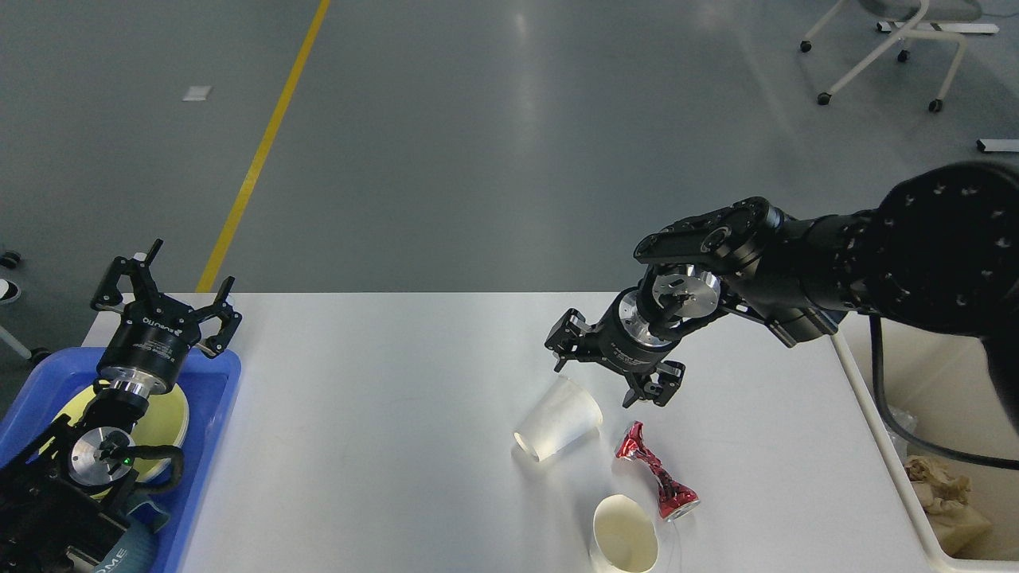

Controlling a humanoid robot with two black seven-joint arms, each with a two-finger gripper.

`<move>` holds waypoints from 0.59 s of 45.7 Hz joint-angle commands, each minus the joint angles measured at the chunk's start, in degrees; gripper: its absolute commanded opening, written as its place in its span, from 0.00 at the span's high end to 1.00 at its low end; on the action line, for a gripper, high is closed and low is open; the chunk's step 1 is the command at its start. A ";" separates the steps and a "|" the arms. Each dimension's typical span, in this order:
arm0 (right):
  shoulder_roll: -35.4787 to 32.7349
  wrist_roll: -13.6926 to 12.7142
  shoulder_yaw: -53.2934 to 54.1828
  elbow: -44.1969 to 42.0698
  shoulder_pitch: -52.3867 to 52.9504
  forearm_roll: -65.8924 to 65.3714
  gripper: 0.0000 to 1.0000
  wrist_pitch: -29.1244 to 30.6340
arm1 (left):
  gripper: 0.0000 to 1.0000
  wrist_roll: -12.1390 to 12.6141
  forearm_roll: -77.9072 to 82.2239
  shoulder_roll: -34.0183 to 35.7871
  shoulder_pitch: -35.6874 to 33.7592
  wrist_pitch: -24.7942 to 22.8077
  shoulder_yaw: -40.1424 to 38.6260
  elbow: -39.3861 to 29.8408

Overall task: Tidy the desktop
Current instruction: 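Lower the right gripper onto the white paper cup and grasp it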

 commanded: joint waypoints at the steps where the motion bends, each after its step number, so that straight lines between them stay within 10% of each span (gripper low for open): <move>1: 1.13 -1.02 1.94 -6.23 -6.76 5.87 0.00 -0.37 | 0.04 0.00 0.00 0.00 0.00 0.00 0.00 0.00; 27: 5.17 -0.31 8.10 -18.46 -21.53 4.04 0.00 -12.41 | 0.04 0.00 0.00 0.00 0.00 0.00 0.00 0.00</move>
